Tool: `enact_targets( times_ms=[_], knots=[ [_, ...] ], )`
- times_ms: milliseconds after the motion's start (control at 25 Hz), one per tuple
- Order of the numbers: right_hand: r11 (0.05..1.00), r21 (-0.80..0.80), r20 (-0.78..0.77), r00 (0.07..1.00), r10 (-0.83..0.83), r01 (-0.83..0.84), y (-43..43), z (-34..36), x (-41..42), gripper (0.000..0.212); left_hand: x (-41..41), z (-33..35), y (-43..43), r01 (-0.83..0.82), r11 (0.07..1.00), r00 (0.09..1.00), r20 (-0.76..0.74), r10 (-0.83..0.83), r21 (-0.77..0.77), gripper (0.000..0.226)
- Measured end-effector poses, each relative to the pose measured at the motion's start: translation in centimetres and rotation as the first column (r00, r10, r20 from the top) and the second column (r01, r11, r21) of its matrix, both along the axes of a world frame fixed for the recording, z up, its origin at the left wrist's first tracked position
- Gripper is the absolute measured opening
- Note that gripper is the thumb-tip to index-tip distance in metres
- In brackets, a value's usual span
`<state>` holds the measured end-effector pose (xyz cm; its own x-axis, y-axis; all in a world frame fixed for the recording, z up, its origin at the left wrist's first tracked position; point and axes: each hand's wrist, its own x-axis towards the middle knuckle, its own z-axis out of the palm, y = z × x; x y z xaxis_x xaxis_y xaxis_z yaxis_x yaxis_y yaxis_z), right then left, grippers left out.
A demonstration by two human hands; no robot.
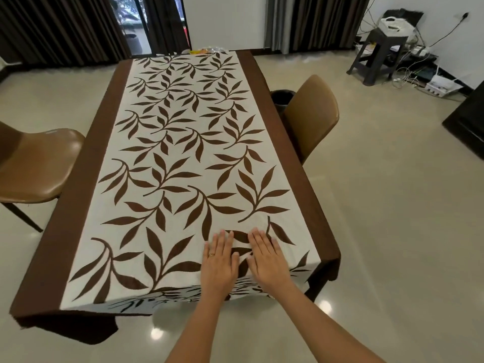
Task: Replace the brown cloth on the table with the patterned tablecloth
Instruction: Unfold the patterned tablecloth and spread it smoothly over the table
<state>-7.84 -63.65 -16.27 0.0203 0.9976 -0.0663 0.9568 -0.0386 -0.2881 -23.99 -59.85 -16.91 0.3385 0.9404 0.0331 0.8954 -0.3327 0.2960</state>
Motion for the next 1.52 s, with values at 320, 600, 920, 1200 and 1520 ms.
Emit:
enact_targets(
  times_ms=[320,600,920,1200,1520],
  knots=[
    [0.990,0.017,0.039,0.989,-0.141,0.141,-2.5,0.7,11.7,0.064,0.7,0.5,0.6,-0.079,0.996,0.997,0.022,0.079,0.032,0.057],
    [0.995,0.012,-0.066,0.993,0.100,-0.100,2.0,1.6,9.3,0.066,11.8,2.1,1.7,-0.129,0.991,0.956,0.271,0.113,0.040,0.050],
    [0.989,-0.004,-0.008,0.989,0.149,-0.149,1.7,1.2,12.0,0.060,13.5,0.2,-0.3,-0.111,0.993,0.993,0.040,0.112,-0.039,0.061],
    [0.975,-0.095,-0.004,0.979,0.203,-0.202,2.3,1.1,19.1,0.061,14.1,0.6,-0.2,-0.140,0.989,0.990,-0.011,0.140,-0.047,0.061],
    [0.923,-0.081,-0.129,0.922,0.364,-0.376,5.5,2.7,23.5,0.061,21.5,2.4,-0.1,-0.490,0.871,0.868,0.074,0.490,-0.024,0.059]
  ],
)
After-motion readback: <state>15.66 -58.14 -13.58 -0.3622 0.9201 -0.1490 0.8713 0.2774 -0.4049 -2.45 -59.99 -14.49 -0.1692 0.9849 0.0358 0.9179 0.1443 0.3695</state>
